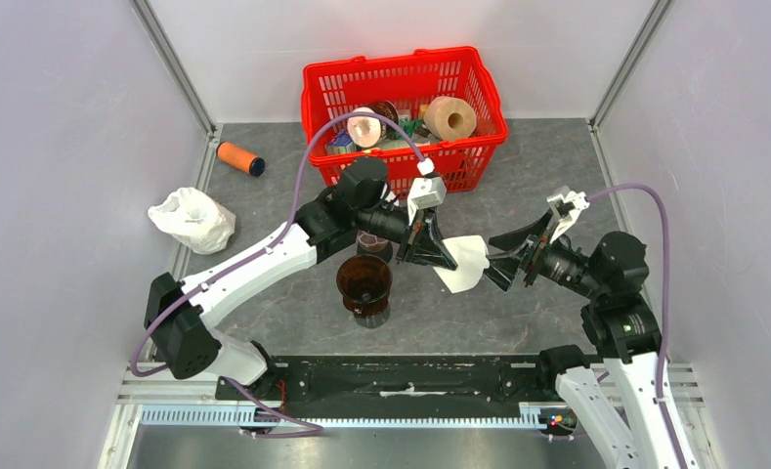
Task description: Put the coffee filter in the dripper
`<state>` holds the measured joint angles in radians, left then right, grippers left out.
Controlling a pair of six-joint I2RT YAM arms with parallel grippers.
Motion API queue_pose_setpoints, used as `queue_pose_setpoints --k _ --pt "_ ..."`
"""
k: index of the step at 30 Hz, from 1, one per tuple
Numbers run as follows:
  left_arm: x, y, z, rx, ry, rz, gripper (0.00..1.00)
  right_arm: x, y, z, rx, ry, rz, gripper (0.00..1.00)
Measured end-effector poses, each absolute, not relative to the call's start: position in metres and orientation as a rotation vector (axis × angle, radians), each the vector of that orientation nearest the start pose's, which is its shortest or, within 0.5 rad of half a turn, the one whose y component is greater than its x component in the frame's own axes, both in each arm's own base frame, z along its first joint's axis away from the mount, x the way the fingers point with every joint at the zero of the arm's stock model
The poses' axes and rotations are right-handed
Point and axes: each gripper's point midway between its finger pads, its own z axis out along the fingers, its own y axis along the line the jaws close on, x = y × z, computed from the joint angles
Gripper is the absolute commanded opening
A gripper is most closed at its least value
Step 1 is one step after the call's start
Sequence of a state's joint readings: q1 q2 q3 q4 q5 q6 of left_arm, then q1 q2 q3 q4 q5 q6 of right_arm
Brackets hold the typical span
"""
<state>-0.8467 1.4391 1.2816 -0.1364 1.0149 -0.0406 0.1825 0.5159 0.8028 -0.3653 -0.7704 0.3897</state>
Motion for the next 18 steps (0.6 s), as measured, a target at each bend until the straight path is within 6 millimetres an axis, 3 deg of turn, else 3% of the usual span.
queue_pose_setpoints --k 6,18 --pt "0.141 -0.387 0.308 1.436 1.409 -1.542 0.02 0.173 0.176 0.308 -0.432 1.707 1.15 0.9" --pt "0.14 -0.388 0.312 1.43 1.393 -1.554 0.02 0.178 0.189 0.321 -0.44 1.624 1.294 0.83"
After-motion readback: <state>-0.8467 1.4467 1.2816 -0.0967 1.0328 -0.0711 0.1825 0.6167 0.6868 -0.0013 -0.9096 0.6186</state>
